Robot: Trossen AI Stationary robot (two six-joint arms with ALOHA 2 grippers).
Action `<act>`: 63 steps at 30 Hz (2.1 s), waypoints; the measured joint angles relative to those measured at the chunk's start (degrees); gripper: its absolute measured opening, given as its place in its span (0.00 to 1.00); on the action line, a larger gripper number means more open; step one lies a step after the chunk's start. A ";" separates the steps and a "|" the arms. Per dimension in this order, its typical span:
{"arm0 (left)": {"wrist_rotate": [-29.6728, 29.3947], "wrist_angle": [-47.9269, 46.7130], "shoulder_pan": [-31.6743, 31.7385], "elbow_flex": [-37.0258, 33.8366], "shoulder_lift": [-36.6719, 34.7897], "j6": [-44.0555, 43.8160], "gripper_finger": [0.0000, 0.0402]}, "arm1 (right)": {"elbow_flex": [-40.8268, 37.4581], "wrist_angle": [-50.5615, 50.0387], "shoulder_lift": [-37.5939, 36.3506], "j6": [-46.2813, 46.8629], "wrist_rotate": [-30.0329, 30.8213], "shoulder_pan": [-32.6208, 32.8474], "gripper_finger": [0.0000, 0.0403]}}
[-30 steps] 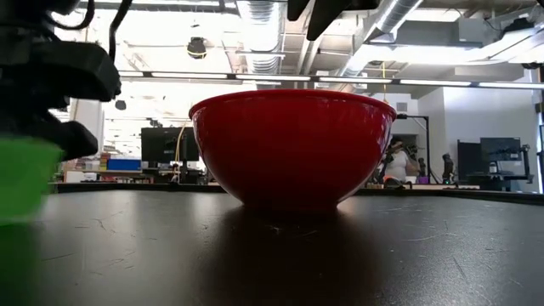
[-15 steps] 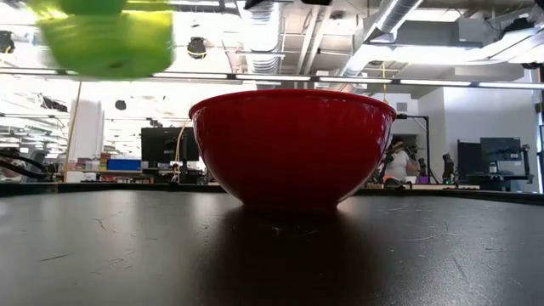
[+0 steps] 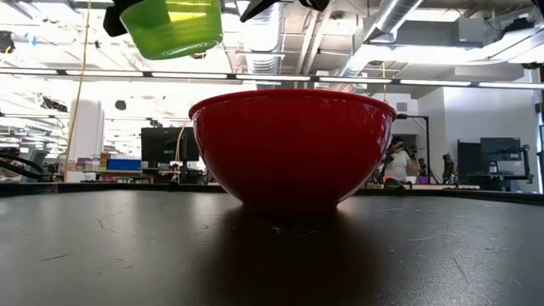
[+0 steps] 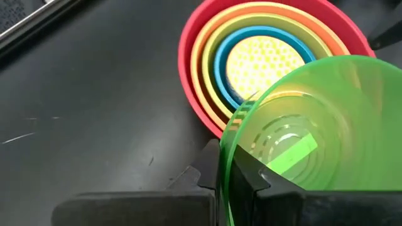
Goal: Nest bowls inside each other
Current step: Stack the green bowl on top of the yellow bowl
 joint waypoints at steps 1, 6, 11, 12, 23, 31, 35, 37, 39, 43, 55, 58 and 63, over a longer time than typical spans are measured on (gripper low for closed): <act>-0.02 0.01 0.31 0.00 0.00 0.08 0.00 | 0.00 -0.04 0.00 0.00 0.05 0.00 0.46; 0.06 -0.12 1.26 0.02 0.00 1.29 0.00 | 0.00 -0.13 0.00 -0.22 1.10 0.00 0.46; 0.27 -0.83 1.24 0.02 0.02 1.67 0.00 | 0.00 -0.01 0.00 -0.33 1.55 -0.35 0.46; 0.29 -0.83 1.24 0.04 0.02 2.03 0.00 | 0.00 -0.05 0.00 -0.38 1.55 -0.39 0.46; -0.57 0.15 1.26 0.04 0.04 2.11 0.00 | 0.00 -1.24 0.00 -0.46 2.53 -1.88 0.46; -3.66 4.80 1.63 0.04 0.09 -0.02 0.00 | 0.02 -3.08 0.33 -1.87 5.57 -2.88 0.40; -3.04 5.52 2.64 0.02 1.05 -0.19 0.00 | 0.02 -4.03 0.33 -5.18 5.91 -3.52 0.25; -2.95 5.72 2.66 0.02 1.19 1.74 0.00 | 0.02 -4.61 0.33 -6.70 5.44 -3.75 0.15; -2.50 6.64 2.70 0.02 1.48 5.01 0.00 | 0.00 -5.55 0.33 -8.39 4.62 -3.81 0.05; -1.39 8.34 2.75 0.00 1.49 9.56 0.00 | 0.04 -9.86 0.26 -8.09 3.27 -4.25 0.03; 2.22 11.76 2.67 0.06 -4.24 15.56 0.29 | -1.21 -22.98 0.17 -10.80 -1.19 -5.01 0.00; -0.50 10.51 1.96 -0.02 -10.10 16.40 0.33 | -1.95 -23.19 0.22 -11.40 -0.44 -6.25 0.00; -8.69 10.11 -0.30 -5.46 -23.62 14.84 0.33 | -5.89 -19.96 0.19 -14.39 -3.92 -8.78 0.00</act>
